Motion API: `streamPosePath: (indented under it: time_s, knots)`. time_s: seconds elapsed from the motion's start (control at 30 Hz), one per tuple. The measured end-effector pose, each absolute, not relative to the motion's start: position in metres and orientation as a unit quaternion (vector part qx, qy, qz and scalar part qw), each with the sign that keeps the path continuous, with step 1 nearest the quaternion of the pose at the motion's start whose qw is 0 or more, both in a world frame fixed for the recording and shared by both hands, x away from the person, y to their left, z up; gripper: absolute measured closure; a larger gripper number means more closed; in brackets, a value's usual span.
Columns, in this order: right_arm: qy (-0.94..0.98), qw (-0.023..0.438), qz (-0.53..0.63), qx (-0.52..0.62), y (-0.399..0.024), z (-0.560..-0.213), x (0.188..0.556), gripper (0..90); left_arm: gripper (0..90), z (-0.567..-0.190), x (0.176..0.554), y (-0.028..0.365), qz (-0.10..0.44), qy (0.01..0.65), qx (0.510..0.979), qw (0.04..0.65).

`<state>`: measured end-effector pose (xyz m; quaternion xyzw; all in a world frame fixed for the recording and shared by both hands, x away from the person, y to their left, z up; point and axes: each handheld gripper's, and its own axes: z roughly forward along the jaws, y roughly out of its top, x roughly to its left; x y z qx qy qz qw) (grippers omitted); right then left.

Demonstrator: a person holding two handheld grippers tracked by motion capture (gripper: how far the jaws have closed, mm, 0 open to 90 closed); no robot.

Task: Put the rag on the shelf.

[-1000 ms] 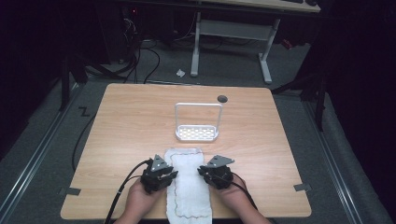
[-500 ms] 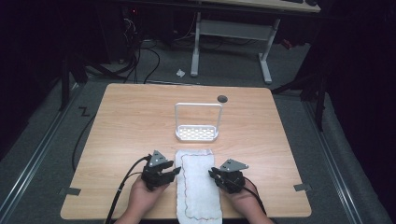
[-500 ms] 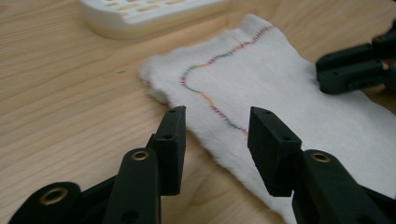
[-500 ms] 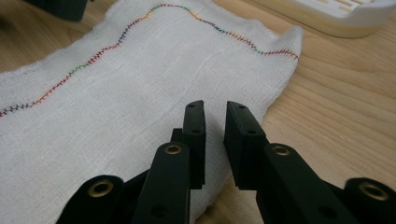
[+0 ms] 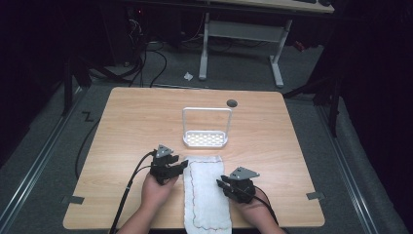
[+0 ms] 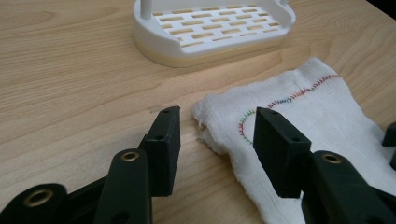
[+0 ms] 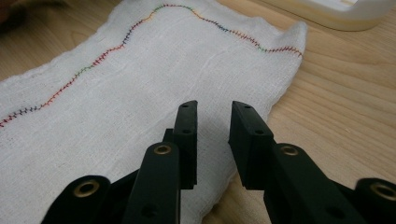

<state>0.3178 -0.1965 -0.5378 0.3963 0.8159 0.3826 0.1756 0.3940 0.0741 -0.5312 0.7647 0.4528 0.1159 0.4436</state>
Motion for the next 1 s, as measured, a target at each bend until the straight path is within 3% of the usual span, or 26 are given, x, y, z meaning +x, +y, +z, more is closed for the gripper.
streamPosePath:
  time_s: [0.1, 0.2, 0.43, 0.7, 0.83, 1.0]
  knots:
    - [0.817, 0.174, 0.383, 0.394, -0.197, -0.538, 0.318, 72.2, 54.2, -0.531, 0.397, 0.069, 0.121, 0.457, 0.763, 0.440]
    - [0.820, 0.171, 0.386, 0.387, -0.198, -0.538, 0.318, 69.7, 63.3, -0.532, 0.402, 0.062, 0.126, 0.476, 0.763, 0.419]
    - [0.823, 0.170, 0.387, 0.378, -0.199, -0.538, 0.318, 69.0, 64.7, -0.538, 0.399, 0.052, 0.123, 0.474, 0.763, 0.421]
    - [0.825, 0.173, 0.384, 0.377, -0.198, -0.538, 0.317, 68.9, 80.6, -0.540, 0.395, 0.045, 0.140, 0.454, 0.774, 0.417]
    - [0.825, 0.169, 0.385, 0.379, -0.199, -0.536, 0.319, 65.4, 82.4, -0.541, 0.396, 0.047, 0.128, 0.458, 0.771, 0.424]
    - [0.799, 0.205, 0.392, 0.407, -0.201, -0.529, 0.328, 64.3, 82.8, -0.541, 0.396, 0.047, 0.127, 0.459, 0.770, 0.424]
